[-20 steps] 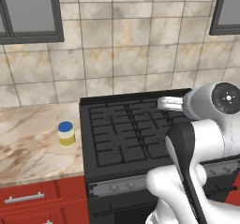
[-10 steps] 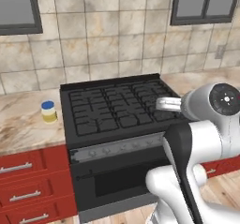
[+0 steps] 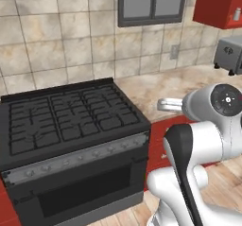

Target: Collect the turmeric, mayonnaise, and shaker from the cabinet and place them next to the stove.

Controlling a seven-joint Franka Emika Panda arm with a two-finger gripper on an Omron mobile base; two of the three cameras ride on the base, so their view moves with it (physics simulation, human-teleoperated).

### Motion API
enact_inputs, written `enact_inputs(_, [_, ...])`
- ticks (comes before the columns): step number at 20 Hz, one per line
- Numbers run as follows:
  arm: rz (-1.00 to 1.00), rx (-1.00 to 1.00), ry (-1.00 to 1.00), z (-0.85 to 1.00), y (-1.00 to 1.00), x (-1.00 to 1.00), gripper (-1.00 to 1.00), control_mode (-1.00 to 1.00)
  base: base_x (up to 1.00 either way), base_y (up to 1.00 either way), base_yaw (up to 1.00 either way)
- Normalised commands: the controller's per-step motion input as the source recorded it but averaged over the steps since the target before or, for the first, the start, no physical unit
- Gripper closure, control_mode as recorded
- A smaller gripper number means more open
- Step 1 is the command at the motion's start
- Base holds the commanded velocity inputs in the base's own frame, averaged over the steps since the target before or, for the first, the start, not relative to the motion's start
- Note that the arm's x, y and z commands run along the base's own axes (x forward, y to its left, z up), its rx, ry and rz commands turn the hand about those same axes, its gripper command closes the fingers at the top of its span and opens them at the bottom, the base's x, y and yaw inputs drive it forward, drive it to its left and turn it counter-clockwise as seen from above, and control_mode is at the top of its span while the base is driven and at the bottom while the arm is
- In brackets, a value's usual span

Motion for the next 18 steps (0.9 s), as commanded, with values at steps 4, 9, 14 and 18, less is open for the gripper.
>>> enact_inputs(4, [0.0,0.0,0.0,0.0,0.0,0.0,-1.0,1.0,0.0,-0.93,-0.17])
enact_inputs(9, [0.0,0.0,0.0,0.0,0.0,0.0,-1.0,1.0,0.14,-0.87,-0.1])
enact_inputs(14, [0.0,0.0,0.0,0.0,0.0,0.0,-1.0,1.0,0.3,-0.82,-0.07])
enact_inputs(18, [0.0,0.0,0.0,0.0,0.0,0.0,-1.0,1.0,0.49,-0.75,-0.02])
